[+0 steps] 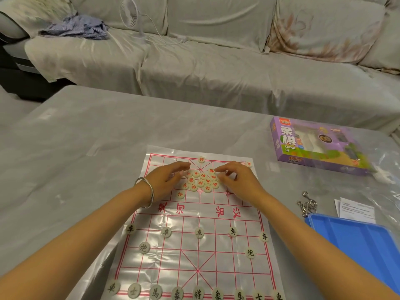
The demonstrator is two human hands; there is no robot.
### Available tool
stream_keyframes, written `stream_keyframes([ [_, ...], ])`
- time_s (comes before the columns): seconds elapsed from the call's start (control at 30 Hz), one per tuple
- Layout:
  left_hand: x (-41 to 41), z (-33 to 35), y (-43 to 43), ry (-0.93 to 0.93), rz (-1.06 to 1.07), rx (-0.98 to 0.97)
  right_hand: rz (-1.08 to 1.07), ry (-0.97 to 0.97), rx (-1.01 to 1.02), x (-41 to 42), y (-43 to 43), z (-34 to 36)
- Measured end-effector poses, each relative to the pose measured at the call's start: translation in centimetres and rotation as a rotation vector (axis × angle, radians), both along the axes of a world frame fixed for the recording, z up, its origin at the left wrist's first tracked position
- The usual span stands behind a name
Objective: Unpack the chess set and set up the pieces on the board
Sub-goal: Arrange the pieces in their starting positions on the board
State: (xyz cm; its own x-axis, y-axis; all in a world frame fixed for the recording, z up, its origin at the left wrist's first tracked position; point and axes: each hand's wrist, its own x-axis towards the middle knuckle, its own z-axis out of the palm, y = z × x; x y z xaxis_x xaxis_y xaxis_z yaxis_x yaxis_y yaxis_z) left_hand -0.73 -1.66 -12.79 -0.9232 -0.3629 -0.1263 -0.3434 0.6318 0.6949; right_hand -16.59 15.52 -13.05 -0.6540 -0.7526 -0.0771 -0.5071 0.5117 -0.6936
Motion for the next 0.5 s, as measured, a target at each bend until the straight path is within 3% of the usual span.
stream_keyframes([
  [0.13, 0.8, 0.7, -0.2, 0.075, 0.037, -0.017, 0.025, 0.007, -0.012, 0.7, 0.3, 0.0],
  [0.33, 1.8, 0.1, -0.2, -0.059, -0.006, -0.113, 0.183, 0.129, 0.086, 1.6, 1.2, 0.1],
  [0.5, 1.7, -0.6, 0.4, -0.017, 0.062, -0.083, 0.224, 0.216, 0.206, 1.9, 2.3, -0.3],
])
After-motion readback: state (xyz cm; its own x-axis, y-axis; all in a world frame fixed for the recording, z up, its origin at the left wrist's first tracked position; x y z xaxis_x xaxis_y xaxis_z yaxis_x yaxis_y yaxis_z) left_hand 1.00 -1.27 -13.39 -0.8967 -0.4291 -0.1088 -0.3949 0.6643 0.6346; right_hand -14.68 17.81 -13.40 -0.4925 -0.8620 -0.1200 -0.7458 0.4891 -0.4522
